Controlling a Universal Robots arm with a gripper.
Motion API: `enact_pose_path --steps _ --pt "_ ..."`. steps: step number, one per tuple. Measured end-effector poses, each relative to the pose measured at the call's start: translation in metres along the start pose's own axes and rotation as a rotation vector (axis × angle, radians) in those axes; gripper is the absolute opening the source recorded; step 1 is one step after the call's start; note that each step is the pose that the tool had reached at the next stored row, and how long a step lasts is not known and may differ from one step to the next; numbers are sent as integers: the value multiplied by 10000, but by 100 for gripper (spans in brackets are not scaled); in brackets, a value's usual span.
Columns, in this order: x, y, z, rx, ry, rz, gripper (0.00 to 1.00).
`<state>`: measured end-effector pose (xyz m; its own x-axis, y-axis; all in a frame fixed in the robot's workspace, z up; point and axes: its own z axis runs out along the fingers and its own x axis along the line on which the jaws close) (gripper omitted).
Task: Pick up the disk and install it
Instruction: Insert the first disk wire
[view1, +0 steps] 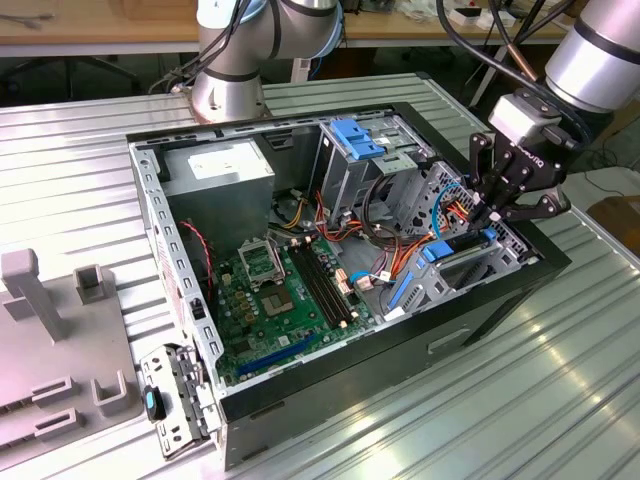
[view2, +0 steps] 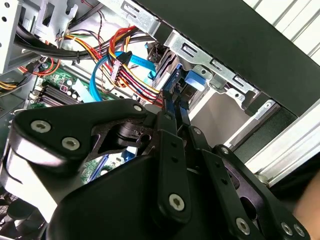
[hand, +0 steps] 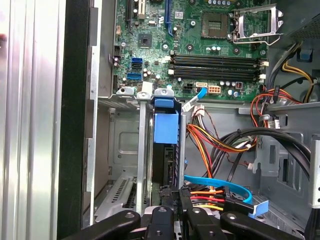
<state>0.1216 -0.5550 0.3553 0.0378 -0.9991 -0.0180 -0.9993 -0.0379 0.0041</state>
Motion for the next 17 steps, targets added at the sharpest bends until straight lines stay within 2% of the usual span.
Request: enact_pose_path --steps 13,14,16,17 --pt "16 2 18 3 -1 133 16" --pt "16 5 22 17 2 130 16" --pt "18 22 32 155 3 125 16" --pt "18 30 36 185 3 125 16"
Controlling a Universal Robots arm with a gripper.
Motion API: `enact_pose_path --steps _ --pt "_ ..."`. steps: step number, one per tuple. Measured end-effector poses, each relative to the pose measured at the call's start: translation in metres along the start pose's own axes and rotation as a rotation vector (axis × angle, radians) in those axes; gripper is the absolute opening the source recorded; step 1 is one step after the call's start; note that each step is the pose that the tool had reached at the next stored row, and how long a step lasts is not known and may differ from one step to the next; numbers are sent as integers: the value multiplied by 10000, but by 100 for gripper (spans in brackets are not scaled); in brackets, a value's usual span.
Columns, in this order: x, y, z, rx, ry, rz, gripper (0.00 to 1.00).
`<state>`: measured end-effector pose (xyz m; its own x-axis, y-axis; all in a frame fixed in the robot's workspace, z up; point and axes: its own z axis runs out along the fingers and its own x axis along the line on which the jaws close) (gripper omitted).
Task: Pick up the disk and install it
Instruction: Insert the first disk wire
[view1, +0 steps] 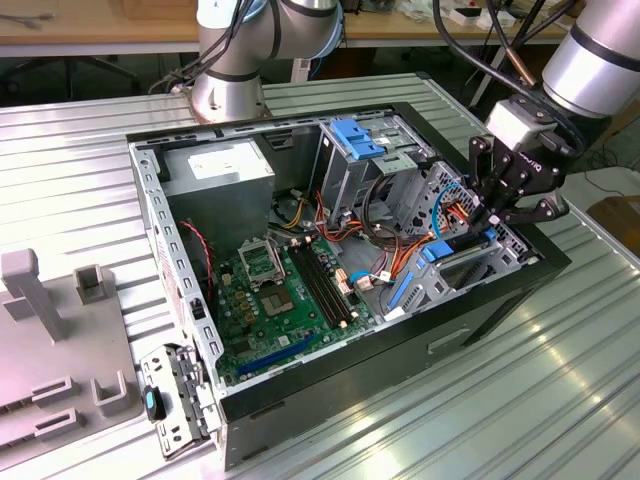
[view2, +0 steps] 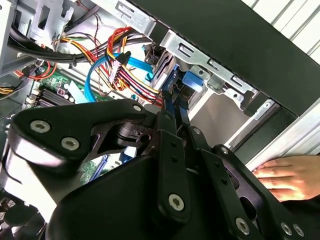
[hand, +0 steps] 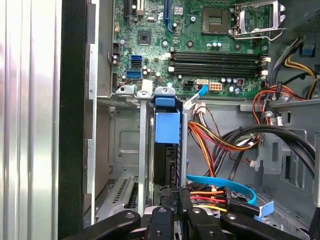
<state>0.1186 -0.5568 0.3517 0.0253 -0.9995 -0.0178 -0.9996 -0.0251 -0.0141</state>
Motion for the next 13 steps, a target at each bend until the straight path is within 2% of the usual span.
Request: enact_pose_path --steps 13 --pt "25 13 12 4 4 87 16"
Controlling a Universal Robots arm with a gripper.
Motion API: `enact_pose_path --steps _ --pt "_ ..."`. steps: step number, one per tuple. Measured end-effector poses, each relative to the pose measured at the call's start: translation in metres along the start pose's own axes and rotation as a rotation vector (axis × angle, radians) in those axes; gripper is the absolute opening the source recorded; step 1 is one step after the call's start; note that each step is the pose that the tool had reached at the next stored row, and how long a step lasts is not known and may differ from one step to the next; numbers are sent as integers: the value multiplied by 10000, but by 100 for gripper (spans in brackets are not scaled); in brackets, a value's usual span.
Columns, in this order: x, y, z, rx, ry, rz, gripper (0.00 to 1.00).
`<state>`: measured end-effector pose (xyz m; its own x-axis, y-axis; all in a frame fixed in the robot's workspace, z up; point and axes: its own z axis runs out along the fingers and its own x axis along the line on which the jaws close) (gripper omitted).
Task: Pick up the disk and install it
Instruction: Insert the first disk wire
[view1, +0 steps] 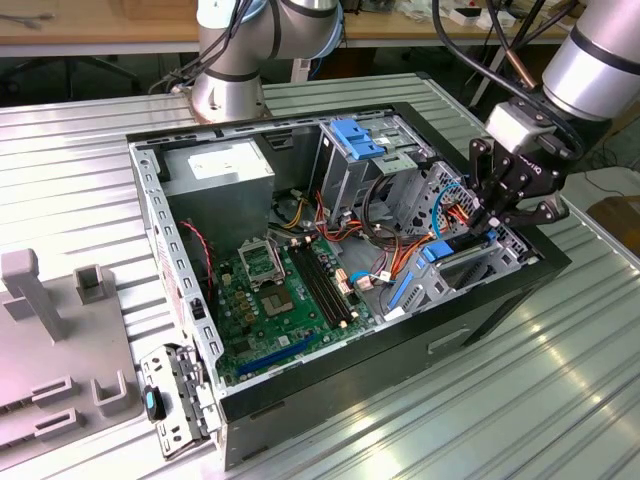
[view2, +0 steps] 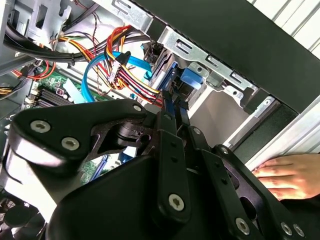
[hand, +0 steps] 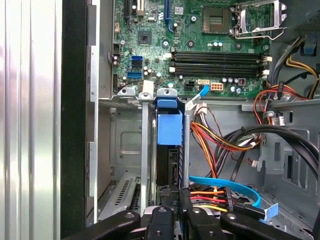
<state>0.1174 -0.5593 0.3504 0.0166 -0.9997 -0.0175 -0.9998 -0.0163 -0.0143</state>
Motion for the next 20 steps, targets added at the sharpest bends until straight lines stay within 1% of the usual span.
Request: enact_pose_path --steps 8,12,20 --pt "0 5 29 2 2 90 16" --pt "1 5 30 4 4 248 16" --pt "0 10 25 4 5 267 16"
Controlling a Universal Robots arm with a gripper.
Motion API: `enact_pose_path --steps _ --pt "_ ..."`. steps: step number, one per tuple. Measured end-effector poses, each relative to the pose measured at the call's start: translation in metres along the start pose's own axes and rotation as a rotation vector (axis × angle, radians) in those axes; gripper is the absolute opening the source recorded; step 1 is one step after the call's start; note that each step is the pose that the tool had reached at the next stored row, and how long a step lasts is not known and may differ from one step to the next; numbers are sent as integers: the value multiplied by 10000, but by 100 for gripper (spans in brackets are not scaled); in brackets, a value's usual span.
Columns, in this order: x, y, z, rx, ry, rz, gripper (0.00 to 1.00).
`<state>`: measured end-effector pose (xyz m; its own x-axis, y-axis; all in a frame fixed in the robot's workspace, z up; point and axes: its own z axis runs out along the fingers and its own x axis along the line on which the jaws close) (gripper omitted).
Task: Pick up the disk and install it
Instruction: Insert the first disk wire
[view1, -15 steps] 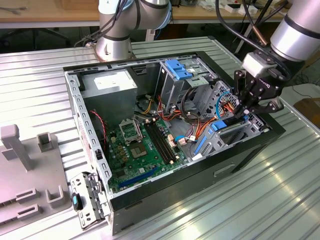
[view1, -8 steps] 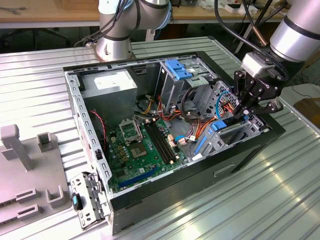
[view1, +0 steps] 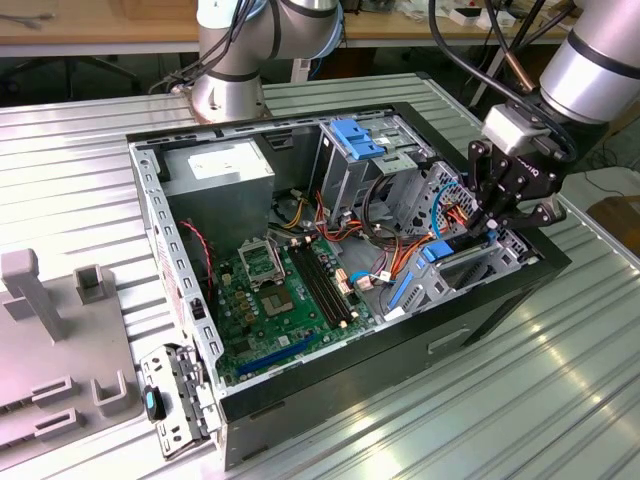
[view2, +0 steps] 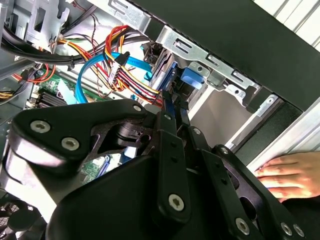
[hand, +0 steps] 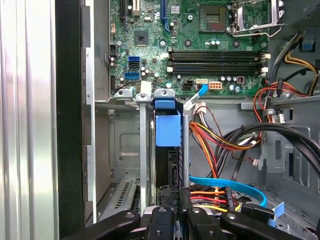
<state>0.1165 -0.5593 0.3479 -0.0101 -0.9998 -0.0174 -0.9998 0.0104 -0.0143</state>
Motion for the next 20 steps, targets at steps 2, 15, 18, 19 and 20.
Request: enact_pose_path --steps 2,15,18,19,20 --pt "0 0 0 0 1 1 16" --pt "0 0 -9 0 -1 4 16" --pt "-1 0 -19 0 0 5 16" --pt "-5 0 -19 0 2 6 16" --pt "-5 0 -18 0 3 6 16"
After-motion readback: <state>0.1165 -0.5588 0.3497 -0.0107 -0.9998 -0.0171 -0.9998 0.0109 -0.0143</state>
